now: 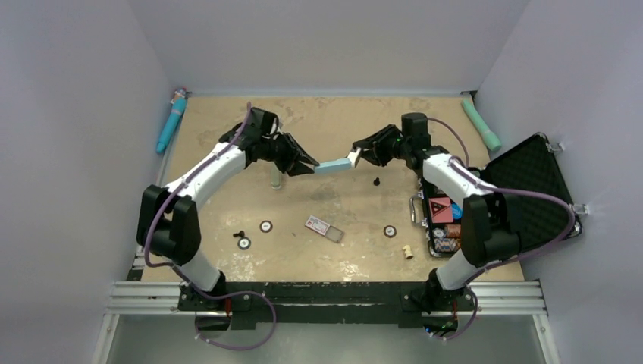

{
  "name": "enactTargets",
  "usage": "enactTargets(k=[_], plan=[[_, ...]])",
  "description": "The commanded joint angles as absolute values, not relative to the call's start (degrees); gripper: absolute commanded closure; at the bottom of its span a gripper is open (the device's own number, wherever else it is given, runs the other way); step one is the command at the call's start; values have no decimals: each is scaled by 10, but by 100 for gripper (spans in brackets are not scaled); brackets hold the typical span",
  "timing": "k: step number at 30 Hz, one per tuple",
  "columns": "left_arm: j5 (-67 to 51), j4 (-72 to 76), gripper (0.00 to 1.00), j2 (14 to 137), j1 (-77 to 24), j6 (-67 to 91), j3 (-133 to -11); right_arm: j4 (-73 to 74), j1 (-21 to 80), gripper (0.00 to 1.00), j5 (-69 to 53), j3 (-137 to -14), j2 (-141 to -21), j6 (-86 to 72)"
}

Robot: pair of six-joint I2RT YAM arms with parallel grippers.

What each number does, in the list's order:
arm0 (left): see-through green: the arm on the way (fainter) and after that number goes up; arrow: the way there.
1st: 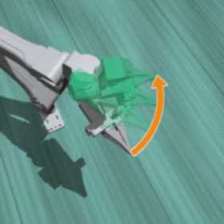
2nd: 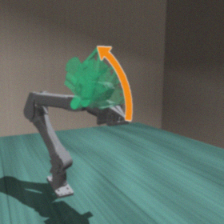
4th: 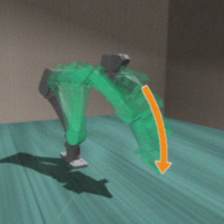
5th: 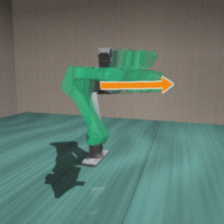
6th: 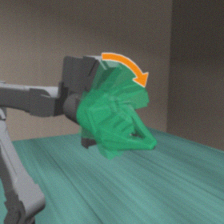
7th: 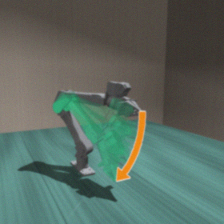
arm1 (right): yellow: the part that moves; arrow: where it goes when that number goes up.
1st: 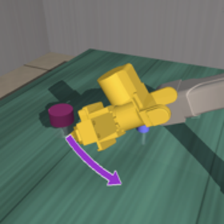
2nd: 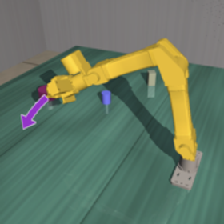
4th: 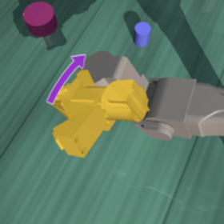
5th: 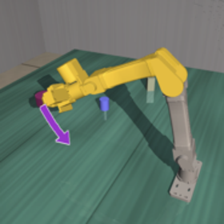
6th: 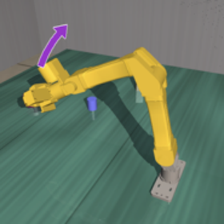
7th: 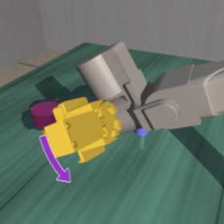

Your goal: Unload the staples from the stapler

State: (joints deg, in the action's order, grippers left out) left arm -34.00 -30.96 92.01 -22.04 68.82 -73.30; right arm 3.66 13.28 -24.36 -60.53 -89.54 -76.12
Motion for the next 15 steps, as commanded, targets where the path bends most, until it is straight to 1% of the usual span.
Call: enactTargets(k=[1, 5, 10, 12, 15], plan=[[-360, -378, 100, 970, -225, 726, -718, 43, 123, 100, -158, -686, -941, -785], [-369, -367, 100, 1029, -225, 737, -727, 111, 122, 100, -113, -751, -1008, -753], [-384, -342, 100, 1098, -225, 754, -731, 123, 120, 100, -94, -785, -1062, -752], [-388, -334, 100, 1104, -226, 748, -735, 130, 117, 100, -112, -793, -1078, -745], [-391, -328, 100, 1080, -220, 709, -751, 132, 118, 100, -117, -793, -1069, -721]])
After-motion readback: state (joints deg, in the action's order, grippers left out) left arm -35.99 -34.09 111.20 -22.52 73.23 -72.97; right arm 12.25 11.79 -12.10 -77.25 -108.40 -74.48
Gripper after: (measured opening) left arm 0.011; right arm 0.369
